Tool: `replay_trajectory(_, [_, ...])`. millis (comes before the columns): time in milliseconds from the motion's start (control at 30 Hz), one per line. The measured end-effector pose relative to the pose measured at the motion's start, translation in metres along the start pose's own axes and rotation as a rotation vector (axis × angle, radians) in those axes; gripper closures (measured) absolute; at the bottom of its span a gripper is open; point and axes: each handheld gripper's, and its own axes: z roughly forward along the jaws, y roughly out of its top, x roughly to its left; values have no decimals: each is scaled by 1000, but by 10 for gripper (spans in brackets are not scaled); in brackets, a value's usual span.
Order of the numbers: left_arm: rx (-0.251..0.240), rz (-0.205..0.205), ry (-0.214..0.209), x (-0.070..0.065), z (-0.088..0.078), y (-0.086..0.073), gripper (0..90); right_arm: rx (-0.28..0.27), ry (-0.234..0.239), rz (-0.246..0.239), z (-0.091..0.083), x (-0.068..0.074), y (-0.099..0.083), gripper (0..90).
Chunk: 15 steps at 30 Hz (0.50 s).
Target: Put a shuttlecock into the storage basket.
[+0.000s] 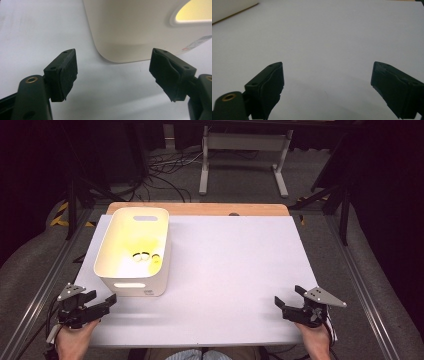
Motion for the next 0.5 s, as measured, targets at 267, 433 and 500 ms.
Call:
replay_trajectory(267, [-18, 1, -9, 0, 0, -1, 219, 0, 2, -3, 0, 0, 0, 120])
replay_trajectory(433, [-19, -1, -10, 0, -1, -1, 217, 0, 4, -4, 0, 0, 0, 120])
replay_trajectory(500, [-25, 5, -13, -1, -2, -1, 217, -1, 2, -8, 0, 1, 0, 120])
